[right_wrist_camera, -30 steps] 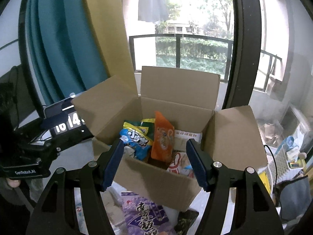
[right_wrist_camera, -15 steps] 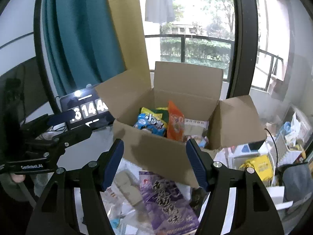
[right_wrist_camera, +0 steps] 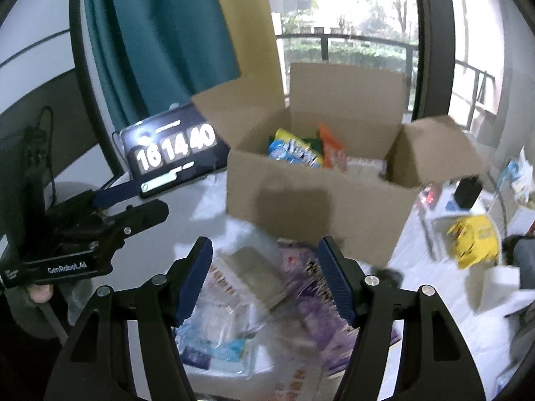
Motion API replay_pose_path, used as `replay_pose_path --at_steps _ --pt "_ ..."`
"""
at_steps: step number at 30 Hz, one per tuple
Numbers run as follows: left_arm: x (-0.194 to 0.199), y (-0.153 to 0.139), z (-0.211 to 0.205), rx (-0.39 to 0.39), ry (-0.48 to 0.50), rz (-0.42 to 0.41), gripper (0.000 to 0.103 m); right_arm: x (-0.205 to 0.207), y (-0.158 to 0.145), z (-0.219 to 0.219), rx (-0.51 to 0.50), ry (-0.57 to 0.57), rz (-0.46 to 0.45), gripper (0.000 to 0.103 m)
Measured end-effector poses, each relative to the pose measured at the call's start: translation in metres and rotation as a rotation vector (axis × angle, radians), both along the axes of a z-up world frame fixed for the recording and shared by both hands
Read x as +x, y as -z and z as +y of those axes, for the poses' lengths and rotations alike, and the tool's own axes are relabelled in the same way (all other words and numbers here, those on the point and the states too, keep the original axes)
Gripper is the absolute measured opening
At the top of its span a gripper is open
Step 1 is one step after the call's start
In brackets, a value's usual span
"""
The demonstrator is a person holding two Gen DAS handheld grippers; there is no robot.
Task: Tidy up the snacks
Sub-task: 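Withdraw both grippers from the box toward the remaining snacks, then grasp the clear plastic bag with right gripper while left grasps blue-white bag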
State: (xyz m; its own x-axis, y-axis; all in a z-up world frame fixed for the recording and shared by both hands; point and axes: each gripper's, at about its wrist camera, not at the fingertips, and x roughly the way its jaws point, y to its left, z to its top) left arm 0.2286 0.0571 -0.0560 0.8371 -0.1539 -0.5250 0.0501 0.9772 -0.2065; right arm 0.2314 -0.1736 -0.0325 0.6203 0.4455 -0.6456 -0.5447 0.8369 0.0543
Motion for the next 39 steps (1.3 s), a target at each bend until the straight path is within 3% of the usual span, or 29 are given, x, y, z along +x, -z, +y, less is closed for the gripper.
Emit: replay_pose_path --at_steps 18,25,27,28,30,33,39 --pt "-0.02 0.054 0.043 -0.049 -0.066 0.113 0.086 -0.01 0.084 0.058 -0.09 -0.087 0.217 0.069" --pt "-0.02 0.066 0.039 -0.034 -0.052 0.157 0.086 -0.017 0.104 0.062 -0.178 -0.091 0.226 0.069" --pt "-0.019 0.071 0.034 -0.018 -0.035 0.175 0.086 -0.018 0.105 0.062 -0.174 -0.103 0.225 0.069" --pt "-0.019 0.073 0.03 -0.008 -0.023 0.184 0.086 -0.018 0.104 0.061 -0.169 -0.112 0.227 0.061" --pt "-0.02 0.075 0.024 0.013 -0.003 0.195 0.086 -0.018 0.102 0.057 -0.153 -0.122 0.234 0.055" --pt "-0.019 0.075 0.019 0.042 0.014 0.209 0.086 -0.019 0.093 0.051 -0.125 -0.115 0.21 0.054" --pt "-0.011 0.076 0.0 0.085 0.062 0.245 0.086 -0.027 0.044 0.027 -0.024 -0.069 0.095 0.054"
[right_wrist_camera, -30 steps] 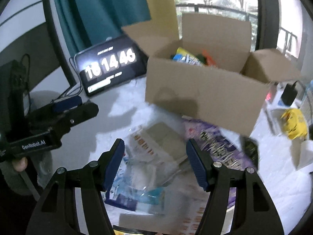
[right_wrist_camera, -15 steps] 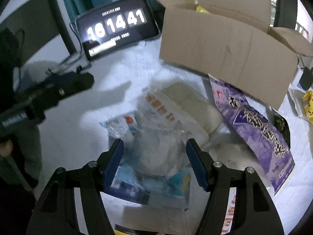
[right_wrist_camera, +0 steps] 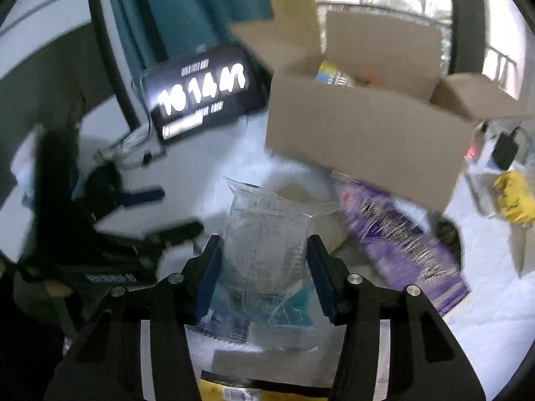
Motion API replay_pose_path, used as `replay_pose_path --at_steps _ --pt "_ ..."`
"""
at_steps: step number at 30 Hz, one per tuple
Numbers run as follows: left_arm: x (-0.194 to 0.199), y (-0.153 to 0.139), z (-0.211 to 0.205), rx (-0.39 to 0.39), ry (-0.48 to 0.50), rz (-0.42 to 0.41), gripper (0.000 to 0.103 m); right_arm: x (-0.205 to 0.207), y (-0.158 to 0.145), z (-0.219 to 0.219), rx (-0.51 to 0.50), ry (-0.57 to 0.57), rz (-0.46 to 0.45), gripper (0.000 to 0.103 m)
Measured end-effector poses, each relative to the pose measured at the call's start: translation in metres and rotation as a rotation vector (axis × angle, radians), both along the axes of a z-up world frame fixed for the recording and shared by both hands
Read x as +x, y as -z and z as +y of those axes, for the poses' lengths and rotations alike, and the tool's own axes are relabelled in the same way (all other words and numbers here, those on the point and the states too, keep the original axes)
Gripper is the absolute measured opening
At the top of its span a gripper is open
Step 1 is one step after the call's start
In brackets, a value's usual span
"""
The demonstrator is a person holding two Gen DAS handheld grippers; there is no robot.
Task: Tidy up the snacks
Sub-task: 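Grasp the clear plastic bag with right gripper while left grasps blue-white bag, then carry both bags into the cardboard box and open both grippers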
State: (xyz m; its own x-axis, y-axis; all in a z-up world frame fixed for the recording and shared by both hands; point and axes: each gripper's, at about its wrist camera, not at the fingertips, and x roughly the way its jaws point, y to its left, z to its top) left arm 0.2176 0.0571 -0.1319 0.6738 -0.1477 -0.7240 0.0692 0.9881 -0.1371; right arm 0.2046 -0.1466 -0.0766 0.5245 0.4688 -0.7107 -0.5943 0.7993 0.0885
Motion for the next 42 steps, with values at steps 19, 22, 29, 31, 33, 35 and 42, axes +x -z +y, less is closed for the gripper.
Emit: replay_pose_path --at_steps 19,22,29,31,33,35,42 --pt "0.009 0.02 -0.019 0.065 0.103 0.12 0.033 0.029 -0.03 -0.079 0.075 0.137 -0.046 0.054" --pt "0.003 0.007 -0.017 0.064 0.105 0.092 0.032 0.032 -0.034 -0.087 0.075 0.147 -0.054 0.054" --pt "-0.007 -0.032 -0.016 0.067 0.098 0.014 0.032 0.037 -0.051 -0.102 0.09 0.16 -0.086 0.054" --pt "-0.007 -0.043 -0.017 0.068 0.099 -0.009 0.032 0.039 -0.056 -0.105 0.096 0.165 -0.095 0.054" --pt "-0.005 -0.055 -0.018 0.065 0.099 -0.038 0.032 0.041 -0.06 -0.108 0.101 0.168 -0.101 0.054" --pt "-0.001 -0.064 -0.018 0.058 0.101 -0.057 0.032 0.044 -0.065 -0.111 0.106 0.171 -0.111 0.054" --pt "0.018 -0.089 -0.025 0.035 0.114 -0.126 0.032 0.055 -0.078 -0.118 0.116 0.178 -0.139 0.054"
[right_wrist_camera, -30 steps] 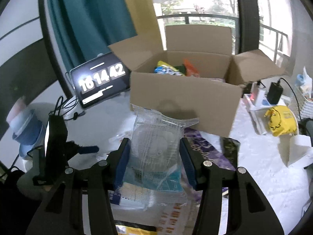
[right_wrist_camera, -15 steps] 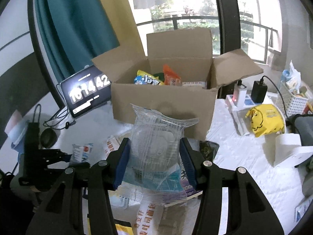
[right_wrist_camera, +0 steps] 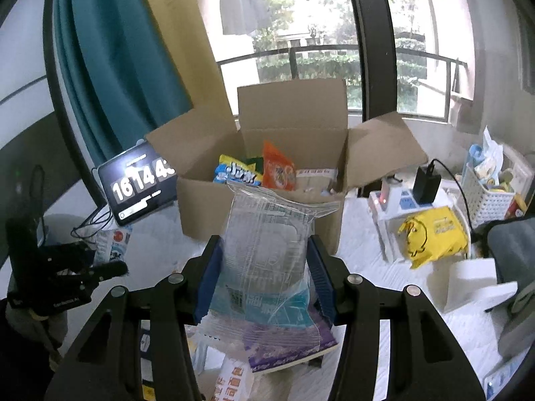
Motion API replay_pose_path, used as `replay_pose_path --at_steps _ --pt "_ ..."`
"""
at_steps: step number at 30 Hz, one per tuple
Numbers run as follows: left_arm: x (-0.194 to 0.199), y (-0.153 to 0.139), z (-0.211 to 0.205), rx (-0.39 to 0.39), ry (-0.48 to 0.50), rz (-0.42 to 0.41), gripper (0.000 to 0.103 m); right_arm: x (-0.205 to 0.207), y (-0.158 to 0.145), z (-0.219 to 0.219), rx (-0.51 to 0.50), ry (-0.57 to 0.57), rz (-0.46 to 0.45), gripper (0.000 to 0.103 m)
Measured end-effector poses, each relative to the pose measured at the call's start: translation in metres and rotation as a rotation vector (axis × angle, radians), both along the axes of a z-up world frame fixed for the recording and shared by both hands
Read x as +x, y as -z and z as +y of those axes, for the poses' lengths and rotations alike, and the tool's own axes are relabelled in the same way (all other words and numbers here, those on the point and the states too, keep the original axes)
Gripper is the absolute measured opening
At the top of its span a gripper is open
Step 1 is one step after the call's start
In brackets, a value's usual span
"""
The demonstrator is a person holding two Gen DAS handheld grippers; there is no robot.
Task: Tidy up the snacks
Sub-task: 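Carry both bags into the cardboard box and open both grippers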
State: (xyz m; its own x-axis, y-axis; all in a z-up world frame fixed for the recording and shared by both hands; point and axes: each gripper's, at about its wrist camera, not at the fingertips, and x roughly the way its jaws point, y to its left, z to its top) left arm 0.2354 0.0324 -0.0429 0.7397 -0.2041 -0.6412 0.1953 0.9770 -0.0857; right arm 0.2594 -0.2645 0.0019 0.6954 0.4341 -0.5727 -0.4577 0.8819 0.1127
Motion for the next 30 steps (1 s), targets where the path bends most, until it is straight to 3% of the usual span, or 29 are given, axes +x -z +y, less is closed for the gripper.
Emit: replay_pose_path --at_steps 8,30 --pt "0.031 -0.022 -0.013 0.004 0.001 -0.074 0.032 0.023 -0.014 -0.007 -0.004 0.014 -0.041 0.054" --pt "0.147 -0.053 -0.052 -0.038 0.063 -0.155 0.032 0.116 -0.029 0.01 -0.007 0.007 -0.121 0.054"
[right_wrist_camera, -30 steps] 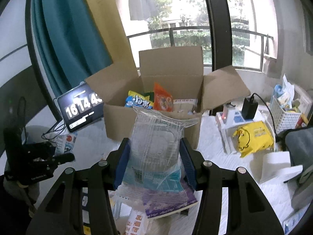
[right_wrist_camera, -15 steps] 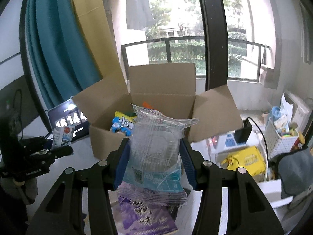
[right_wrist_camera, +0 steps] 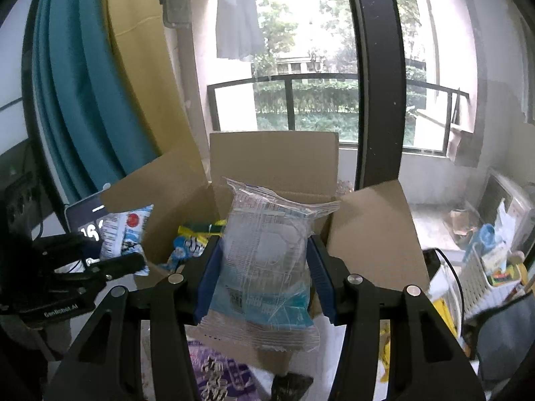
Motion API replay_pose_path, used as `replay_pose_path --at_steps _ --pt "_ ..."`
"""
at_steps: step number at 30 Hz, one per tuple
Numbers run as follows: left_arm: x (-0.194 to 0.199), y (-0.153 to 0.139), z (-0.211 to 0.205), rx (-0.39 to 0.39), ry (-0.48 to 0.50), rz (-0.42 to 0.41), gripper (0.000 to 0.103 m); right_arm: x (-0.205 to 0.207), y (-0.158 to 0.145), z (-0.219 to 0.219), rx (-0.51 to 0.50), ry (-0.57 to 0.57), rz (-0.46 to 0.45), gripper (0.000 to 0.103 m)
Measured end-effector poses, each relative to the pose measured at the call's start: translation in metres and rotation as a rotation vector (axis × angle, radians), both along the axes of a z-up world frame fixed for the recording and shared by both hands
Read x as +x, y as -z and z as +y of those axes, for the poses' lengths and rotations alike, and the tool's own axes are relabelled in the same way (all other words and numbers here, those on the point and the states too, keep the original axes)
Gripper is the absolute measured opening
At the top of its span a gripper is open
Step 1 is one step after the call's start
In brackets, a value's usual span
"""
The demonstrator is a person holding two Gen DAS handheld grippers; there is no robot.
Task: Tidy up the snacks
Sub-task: 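Carry both bags into the cardboard box and open both grippers, then withdraw both grippers from the box back toward the table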
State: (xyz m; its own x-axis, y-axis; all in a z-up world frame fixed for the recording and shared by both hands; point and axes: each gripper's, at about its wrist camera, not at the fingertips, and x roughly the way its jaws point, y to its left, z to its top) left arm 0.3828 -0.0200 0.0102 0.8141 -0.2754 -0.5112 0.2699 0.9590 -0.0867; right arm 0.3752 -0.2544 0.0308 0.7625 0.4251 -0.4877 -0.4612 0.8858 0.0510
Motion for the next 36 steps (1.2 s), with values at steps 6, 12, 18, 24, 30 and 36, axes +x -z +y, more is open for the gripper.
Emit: replay_pose_path --at_steps 6,12,18,24,30,36 --pt "0.044 0.003 -0.002 -0.039 -0.017 0.016 0.032 0.035 0.002 0.01 0.004 -0.003 0.016 0.054" --pt "0.09 0.007 -0.006 -0.043 -0.019 0.025 0.032 0.074 0.011 0.017 -0.006 0.021 0.037 0.054" --pt "0.133 0.016 -0.011 -0.042 -0.035 0.068 0.033 0.109 0.015 0.023 -0.011 0.035 0.061 0.054" --pt "0.146 0.016 0.0 -0.09 -0.106 0.109 0.078 0.136 0.016 0.032 -0.046 0.034 0.106 0.072" --pt "0.124 0.01 0.009 -0.096 -0.124 0.092 0.079 0.119 0.012 0.029 -0.062 0.038 0.077 0.072" --pt "0.09 -0.004 0.014 -0.096 -0.127 0.051 0.079 0.098 0.006 0.032 -0.079 0.034 0.074 0.072"
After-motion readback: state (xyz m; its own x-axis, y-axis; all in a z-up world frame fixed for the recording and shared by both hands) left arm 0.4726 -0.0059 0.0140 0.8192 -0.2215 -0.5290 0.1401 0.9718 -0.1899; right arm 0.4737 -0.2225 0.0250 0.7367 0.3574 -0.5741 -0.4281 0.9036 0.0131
